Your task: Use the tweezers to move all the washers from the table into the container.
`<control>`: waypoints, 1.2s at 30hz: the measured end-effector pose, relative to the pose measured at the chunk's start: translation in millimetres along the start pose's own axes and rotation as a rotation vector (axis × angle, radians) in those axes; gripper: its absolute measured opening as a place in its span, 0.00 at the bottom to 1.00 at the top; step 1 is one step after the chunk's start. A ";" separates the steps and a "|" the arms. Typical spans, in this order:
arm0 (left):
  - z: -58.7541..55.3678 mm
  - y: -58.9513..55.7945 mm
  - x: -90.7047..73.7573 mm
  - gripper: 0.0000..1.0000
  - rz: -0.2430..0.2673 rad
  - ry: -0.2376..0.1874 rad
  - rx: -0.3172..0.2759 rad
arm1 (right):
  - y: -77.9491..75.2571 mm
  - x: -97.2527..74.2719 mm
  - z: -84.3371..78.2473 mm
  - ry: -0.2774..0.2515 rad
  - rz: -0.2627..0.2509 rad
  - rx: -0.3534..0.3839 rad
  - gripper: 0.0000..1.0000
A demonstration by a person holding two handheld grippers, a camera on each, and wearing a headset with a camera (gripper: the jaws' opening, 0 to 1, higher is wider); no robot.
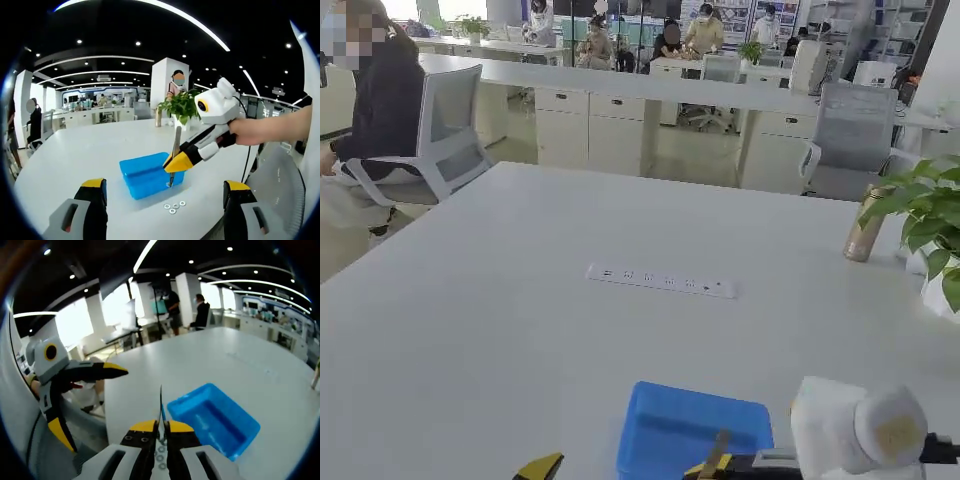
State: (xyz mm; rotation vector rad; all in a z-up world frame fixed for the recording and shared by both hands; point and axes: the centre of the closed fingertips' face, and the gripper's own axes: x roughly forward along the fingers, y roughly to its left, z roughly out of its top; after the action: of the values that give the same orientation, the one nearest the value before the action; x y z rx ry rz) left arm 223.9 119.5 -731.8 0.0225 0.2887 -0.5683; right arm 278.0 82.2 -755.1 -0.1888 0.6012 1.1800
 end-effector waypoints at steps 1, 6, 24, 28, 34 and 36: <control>2.1 0.2 0.2 0.99 0.002 -0.018 -0.013 | -4.9 -1.3 1.9 -0.006 -0.012 0.008 0.03; 6.3 -1.4 2.7 0.99 -0.011 -0.061 -0.039 | -34.8 -6.2 7.2 -0.012 -0.086 0.029 0.03; -1.6 -4.3 8.4 0.99 -0.032 -0.044 -0.085 | -114.5 9.6 -26.8 0.038 -0.238 0.202 0.04; 4.5 -7.3 7.9 0.99 -0.044 -0.074 -0.070 | -116.8 12.1 -31.2 0.046 -0.241 0.200 0.04; 1.9 -3.1 8.1 0.99 -0.029 -0.064 -0.092 | -122.3 13.5 -36.0 0.057 -0.250 0.196 0.04; 1.7 -3.4 8.2 0.99 -0.030 -0.062 -0.090 | -122.8 14.0 -36.3 0.058 -0.250 0.196 0.04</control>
State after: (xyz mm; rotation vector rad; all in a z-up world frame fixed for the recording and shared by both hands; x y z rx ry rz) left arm 229.2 112.1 -732.3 -0.0864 0.2544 -0.5842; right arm 380.5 30.0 -813.3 -0.1269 0.7184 0.8714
